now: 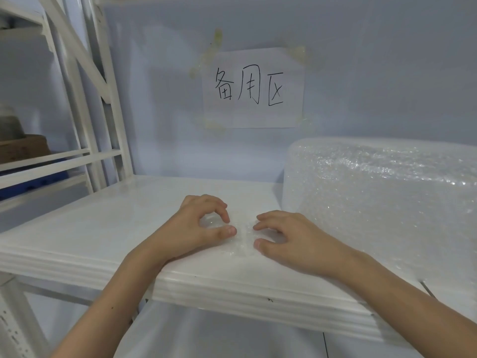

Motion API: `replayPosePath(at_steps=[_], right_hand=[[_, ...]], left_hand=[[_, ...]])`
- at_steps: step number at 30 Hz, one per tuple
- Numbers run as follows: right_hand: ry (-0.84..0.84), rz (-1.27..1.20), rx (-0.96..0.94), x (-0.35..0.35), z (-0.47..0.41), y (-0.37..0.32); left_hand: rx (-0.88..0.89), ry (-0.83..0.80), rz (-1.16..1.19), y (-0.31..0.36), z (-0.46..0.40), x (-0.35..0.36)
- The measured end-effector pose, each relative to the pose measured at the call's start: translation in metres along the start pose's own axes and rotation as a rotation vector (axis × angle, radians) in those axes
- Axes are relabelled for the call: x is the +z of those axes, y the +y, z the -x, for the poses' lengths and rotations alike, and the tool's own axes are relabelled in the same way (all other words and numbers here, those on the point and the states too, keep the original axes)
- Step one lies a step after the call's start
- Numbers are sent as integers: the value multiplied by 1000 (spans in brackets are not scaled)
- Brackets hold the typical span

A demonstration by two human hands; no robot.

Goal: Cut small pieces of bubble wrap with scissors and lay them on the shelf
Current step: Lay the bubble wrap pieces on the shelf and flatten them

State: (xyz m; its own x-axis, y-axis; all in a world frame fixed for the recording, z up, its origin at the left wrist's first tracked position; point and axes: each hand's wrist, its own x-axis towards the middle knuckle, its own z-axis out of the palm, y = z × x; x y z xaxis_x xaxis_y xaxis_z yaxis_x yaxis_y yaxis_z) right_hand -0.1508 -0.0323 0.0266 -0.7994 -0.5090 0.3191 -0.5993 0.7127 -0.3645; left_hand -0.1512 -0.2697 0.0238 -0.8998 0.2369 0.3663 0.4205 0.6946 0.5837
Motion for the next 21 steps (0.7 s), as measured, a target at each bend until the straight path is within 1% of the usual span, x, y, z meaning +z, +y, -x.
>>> replayPosePath(at_steps=[3,6,8,13,16,21], right_hand=[[48,-19,-12,0,-2,0],[93,-20,-48,-2,-4,-1],[77,-5,-82,-3,-6,-3],[-41,24,-137,-1,-5,-9],[-70,-2,-137,1,-3,-9],[-103,24,-130,5,-3,-11]], left_hand=[[-7,86,41,1,1,-3],[-20,110,54,1,1,-4],[-28,79,64,1,1,-5],[-1,-15,79,-4,0,-5],[13,-45,57,-6,0,-3],[31,-74,49,-6,-1,-3]])
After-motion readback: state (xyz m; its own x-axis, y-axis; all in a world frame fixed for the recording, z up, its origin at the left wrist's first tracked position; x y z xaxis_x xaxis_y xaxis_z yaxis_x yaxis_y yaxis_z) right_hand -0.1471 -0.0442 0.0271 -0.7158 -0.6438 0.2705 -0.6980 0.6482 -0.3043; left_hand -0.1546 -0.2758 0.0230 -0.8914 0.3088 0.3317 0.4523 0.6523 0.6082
